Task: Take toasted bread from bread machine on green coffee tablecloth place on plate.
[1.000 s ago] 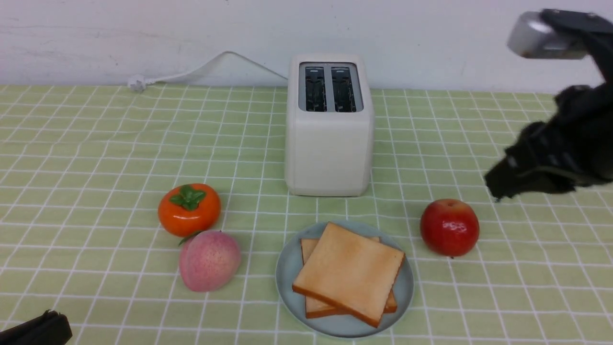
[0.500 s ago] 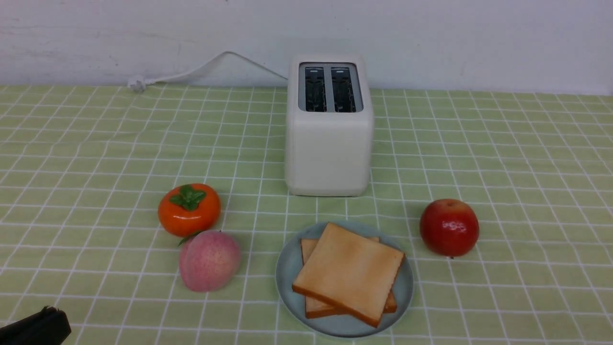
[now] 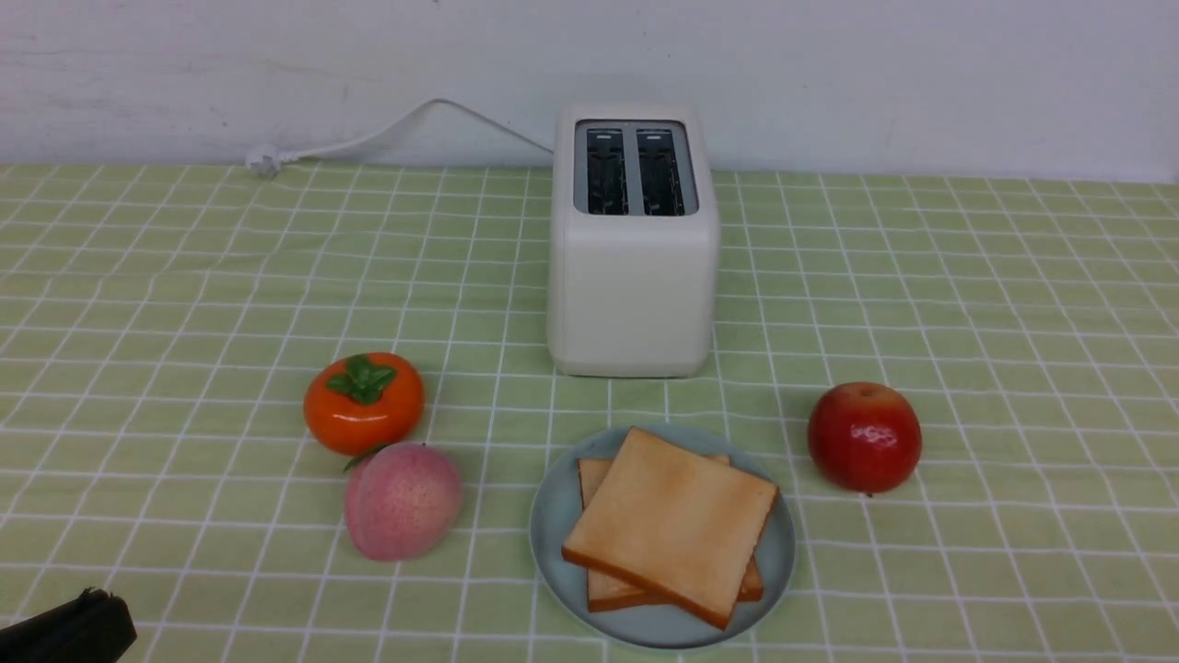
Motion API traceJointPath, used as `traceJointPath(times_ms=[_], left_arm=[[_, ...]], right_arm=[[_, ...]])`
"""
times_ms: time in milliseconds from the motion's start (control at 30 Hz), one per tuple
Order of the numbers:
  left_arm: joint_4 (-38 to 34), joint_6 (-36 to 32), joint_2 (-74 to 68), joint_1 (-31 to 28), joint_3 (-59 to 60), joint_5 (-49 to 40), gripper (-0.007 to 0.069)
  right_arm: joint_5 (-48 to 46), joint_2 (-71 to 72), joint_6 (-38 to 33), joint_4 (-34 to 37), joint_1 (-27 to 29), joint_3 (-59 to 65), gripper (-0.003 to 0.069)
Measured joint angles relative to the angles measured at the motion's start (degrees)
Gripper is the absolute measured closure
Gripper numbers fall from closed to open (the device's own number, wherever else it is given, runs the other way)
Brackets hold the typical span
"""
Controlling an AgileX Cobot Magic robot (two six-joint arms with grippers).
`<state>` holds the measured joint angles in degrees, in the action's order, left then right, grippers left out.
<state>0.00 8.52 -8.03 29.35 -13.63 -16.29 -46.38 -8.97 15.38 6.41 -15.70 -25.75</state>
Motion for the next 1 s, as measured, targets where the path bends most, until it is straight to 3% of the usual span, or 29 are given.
traceJointPath(times_ms=[300, 400, 433, 600, 1000], left_arm=[[0.0, 0.0, 0.0, 0.0, 0.0, 0.0, 0.0606], [0.0, 0.0, 0.0, 0.0, 0.0, 0.0, 0.0605], [0.0, 0.0, 0.0, 0.0, 0.0, 0.0, 0.0603], [0.0, 0.0, 0.0, 0.0, 0.0, 0.1, 0.0599], [0.0, 0.0, 0.0, 0.0, 0.0, 0.1, 0.0585]], right_arm=[[1.6, 1.6, -1.2, -0.8, 2.7, 2.9, 0.0659], [8.5, 3.0, -8.6, 1.7, 9.4, 7.4, 0.0679], [11.8, 4.0, -14.5, 3.3, 11.6, 10.4, 0.0679], [21.3, 9.0, -25.4, 10.0, 15.4, 22.7, 0.0679], [23.2, 9.6, -26.7, 9.7, 15.6, 26.7, 0.068]])
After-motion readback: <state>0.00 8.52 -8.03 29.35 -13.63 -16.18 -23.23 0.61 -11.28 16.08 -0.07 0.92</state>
